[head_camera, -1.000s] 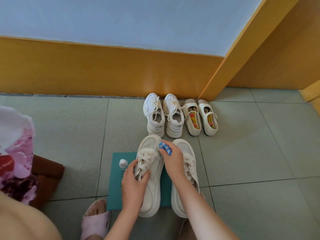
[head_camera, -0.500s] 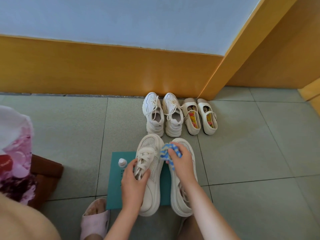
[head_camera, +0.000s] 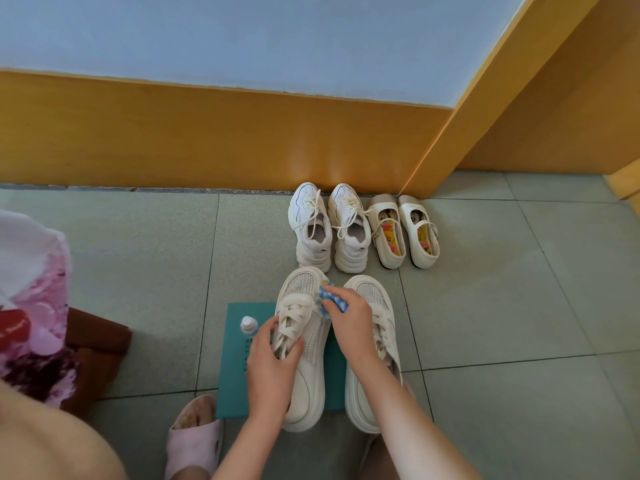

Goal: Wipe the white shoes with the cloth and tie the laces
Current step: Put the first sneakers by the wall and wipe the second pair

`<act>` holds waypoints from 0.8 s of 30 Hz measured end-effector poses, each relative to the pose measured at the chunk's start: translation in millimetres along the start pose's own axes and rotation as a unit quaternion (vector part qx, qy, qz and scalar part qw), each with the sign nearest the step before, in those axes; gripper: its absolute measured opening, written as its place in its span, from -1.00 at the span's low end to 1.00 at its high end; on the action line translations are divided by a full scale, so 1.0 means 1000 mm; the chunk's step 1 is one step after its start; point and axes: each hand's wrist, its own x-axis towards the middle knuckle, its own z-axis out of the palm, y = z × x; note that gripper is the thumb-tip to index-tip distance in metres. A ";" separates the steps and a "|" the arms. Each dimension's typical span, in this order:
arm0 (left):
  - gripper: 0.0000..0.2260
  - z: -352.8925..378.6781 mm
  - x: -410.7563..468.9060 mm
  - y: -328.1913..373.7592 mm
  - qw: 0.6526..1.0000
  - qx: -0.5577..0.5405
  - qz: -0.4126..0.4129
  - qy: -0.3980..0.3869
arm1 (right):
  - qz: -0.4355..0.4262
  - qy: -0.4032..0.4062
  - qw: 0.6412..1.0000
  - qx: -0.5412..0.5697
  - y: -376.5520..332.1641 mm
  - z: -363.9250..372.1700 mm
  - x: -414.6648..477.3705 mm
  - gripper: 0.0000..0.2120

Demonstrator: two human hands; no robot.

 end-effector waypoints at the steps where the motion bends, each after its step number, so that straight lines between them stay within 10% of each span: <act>1: -0.56 0.000 0.000 0.000 1.000 0.003 0.001 0.000 | -0.002 0.002 1.000 -0.004 0.001 0.000 -0.003 -0.71; 24: -0.56 -0.002 -0.001 0.004 1.000 0.000 -0.001 -0.002 | 0.037 0.059 0.997 -0.013 -0.007 0.014 -0.017 -0.71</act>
